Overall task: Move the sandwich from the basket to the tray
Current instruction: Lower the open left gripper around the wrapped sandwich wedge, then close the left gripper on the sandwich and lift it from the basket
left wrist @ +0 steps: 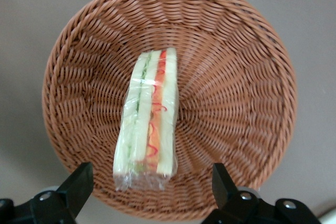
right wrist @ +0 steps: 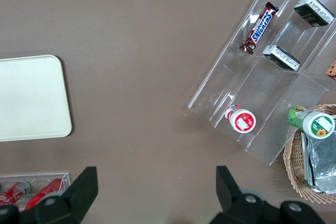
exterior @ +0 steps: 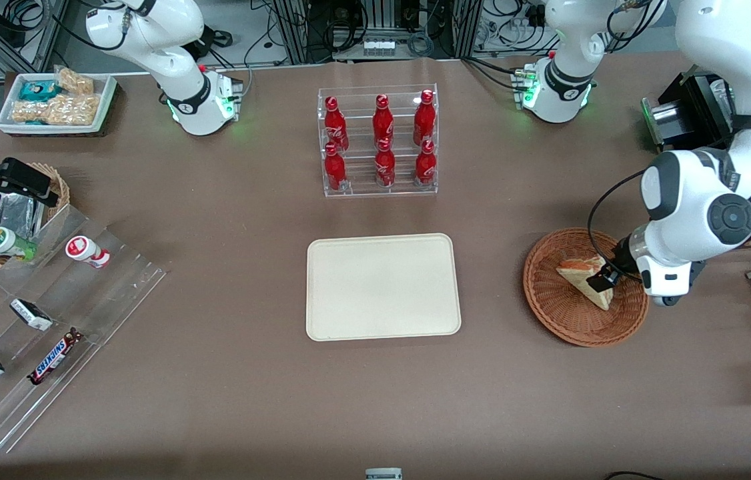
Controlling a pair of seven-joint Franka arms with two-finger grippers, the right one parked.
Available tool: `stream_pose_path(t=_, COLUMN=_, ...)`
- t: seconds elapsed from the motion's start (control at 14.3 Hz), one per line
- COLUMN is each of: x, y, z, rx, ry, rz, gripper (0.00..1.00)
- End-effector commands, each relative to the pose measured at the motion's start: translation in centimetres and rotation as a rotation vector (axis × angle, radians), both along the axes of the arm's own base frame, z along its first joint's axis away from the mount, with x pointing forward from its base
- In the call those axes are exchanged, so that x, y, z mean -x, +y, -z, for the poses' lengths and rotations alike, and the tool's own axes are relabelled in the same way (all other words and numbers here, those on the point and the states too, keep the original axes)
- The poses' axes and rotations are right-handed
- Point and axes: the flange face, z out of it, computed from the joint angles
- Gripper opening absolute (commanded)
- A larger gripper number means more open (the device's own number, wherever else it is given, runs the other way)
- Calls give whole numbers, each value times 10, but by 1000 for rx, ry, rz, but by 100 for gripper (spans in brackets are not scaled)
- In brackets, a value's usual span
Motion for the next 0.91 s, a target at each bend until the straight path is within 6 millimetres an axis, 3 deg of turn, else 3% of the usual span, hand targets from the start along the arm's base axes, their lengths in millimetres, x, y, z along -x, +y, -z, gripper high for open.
stream_pose_path(t=0.0, x=17, y=1, z=17, rx=-19, ry=-32, rz=-98, gripper=100)
stream_pose_path(t=0.14, x=19, y=1, z=29, rx=-20, ry=-39, rz=-107, gripper=100)
stream_pose_path(t=0.21, x=17, y=2, z=34, rx=-20, ry=-40, rz=-133, gripper=84)
stream_pose_path(t=0.35, x=10, y=3, z=27, rx=-23, ry=-55, rz=-200, gripper=16)
stream_pose_path(t=0.49, x=-2, y=2, z=13, rx=-18, ry=-82, rz=-205, gripper=5)
stream_pose_path(t=0.7, x=-20, y=-6, z=-19, rx=-13, ry=-71, rz=-190, gripper=3)
stream_pose_path(t=0.84, x=-33, y=-31, z=-50, rx=-6, ry=-49, rz=-142, gripper=3)
